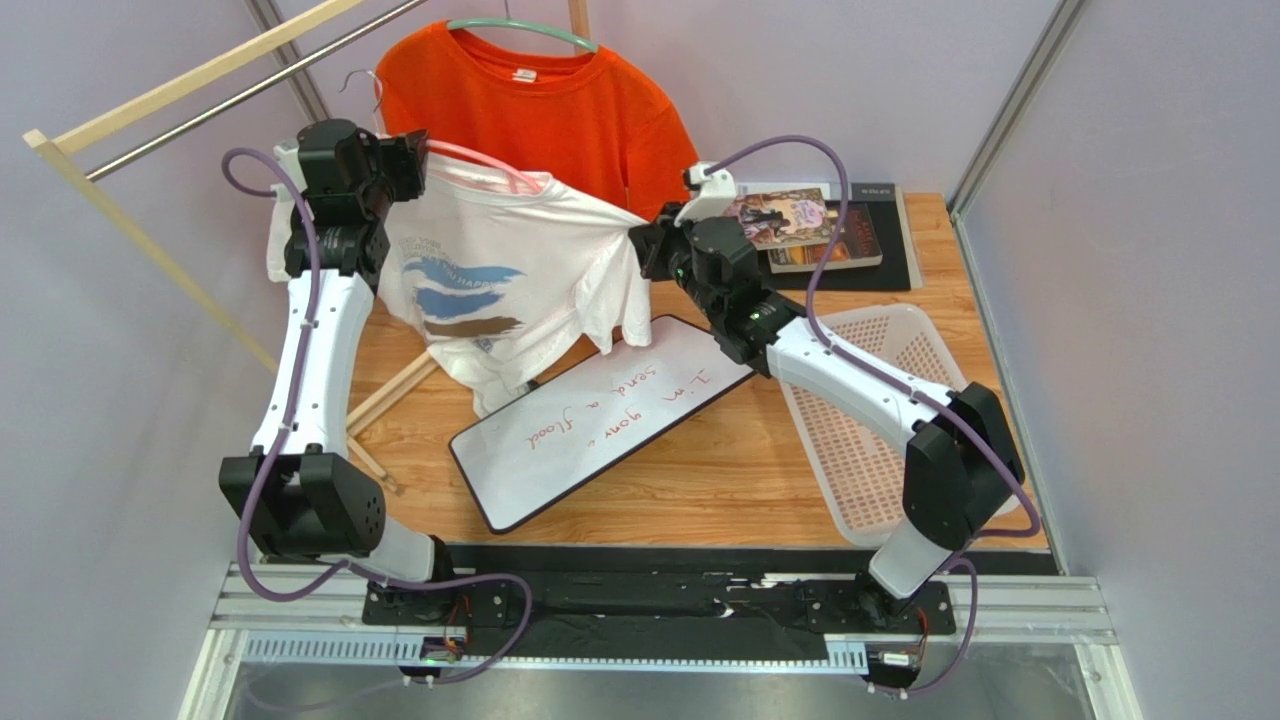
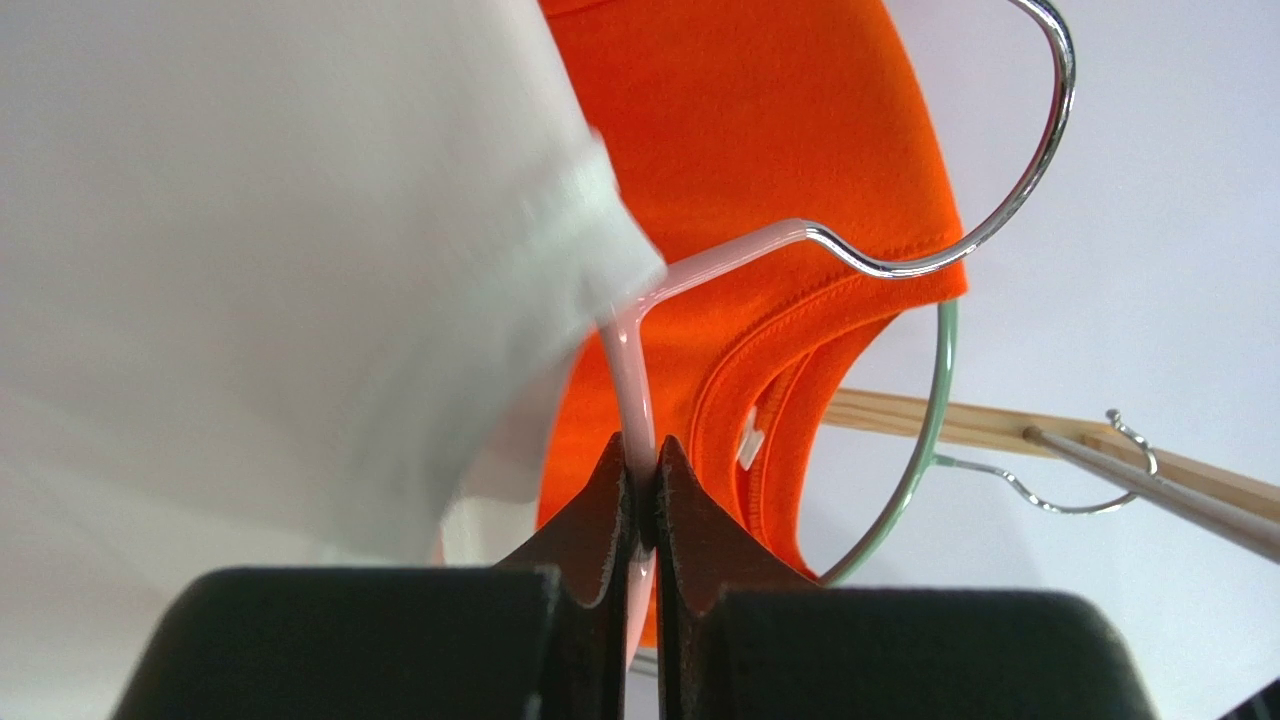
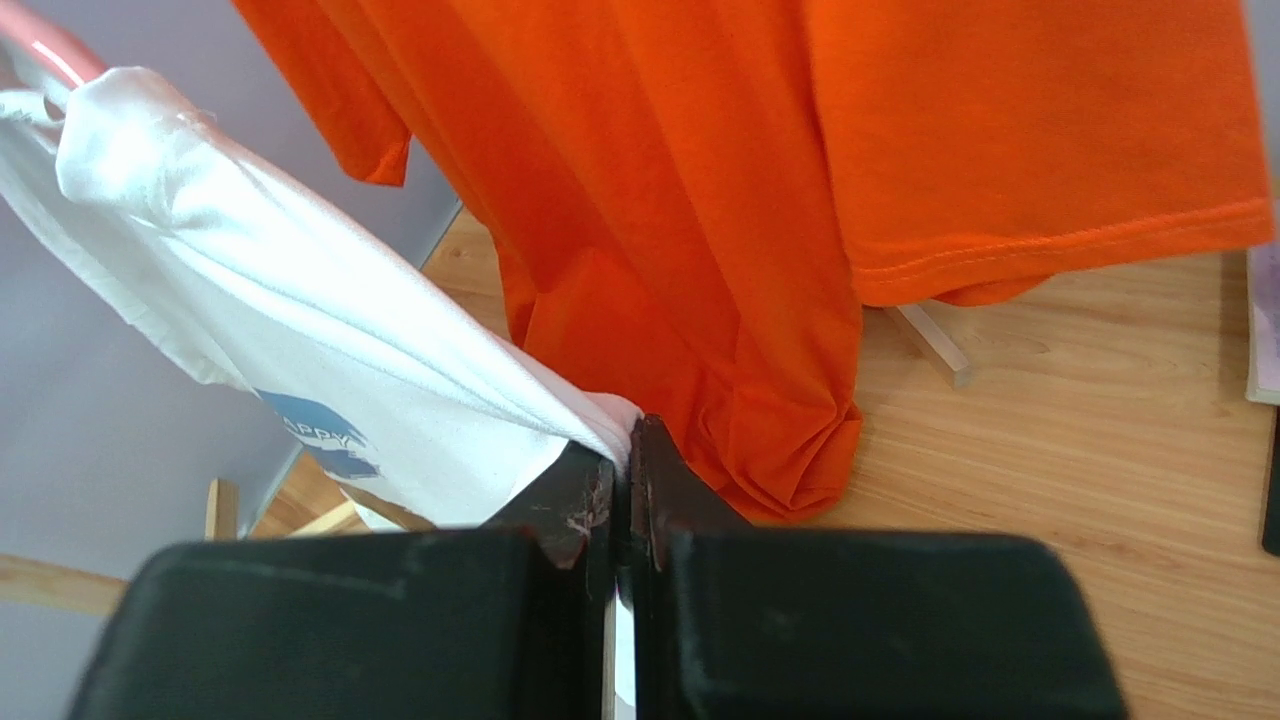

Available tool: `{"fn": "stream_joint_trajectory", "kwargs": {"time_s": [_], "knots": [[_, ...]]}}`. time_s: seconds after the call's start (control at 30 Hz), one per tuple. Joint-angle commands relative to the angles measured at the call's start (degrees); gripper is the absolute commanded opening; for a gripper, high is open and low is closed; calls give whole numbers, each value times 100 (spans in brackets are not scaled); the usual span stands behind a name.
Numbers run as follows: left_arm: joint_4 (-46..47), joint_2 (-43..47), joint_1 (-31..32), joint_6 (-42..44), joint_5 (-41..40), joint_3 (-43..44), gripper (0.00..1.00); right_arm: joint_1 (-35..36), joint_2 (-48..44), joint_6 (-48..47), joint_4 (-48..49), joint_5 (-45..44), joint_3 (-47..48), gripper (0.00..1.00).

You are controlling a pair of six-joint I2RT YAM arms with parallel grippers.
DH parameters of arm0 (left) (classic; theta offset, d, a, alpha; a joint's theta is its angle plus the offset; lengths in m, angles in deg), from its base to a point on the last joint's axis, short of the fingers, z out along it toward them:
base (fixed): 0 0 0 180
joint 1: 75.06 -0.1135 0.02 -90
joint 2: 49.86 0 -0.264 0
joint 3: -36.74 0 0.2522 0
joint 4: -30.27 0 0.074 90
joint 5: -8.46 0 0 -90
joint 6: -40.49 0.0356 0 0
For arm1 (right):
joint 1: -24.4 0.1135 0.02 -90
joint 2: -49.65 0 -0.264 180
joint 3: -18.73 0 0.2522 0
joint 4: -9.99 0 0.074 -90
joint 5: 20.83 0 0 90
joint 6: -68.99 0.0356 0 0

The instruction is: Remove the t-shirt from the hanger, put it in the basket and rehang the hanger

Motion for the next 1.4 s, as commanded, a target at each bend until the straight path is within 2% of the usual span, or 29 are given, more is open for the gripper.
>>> {"fn": "stream_joint_trajectory", "kwargs": {"time_s": [0.0, 0.27, 0.47, 0.63, 0.87, 1.1, 1.23, 1.37], "knots": [[642, 18, -216, -110, -115, 14, 0, -171, -419, 536, 391, -326, -482, 0], [800, -132, -242, -725, 122, 50, 0, -268, -472, 588, 541, 341, -887, 0], [871, -71, -286, -795, 228, 85, 0, -434, -191, 773, 260, 648, -616, 0], [844, -44, -286, -883, 439, 190, 0, -540, 73, 905, 198, 764, -387, 0], [896, 0, -295, -1015, 360, 234, 0, -602, -41, 1053, 189, 544, -632, 0], [888, -61, -295, -1139, 360, 462, 0, -575, 134, 1063, 303, 799, -597, 0], [748, -96, -295, -902, 552, 629, 0, -453, 503, 686, 216, 1184, 7, 0], [589, 0, -198, -411, 676, 525, 0, -365, 1196, 747, -92, 1923, 1096, 0]]}}
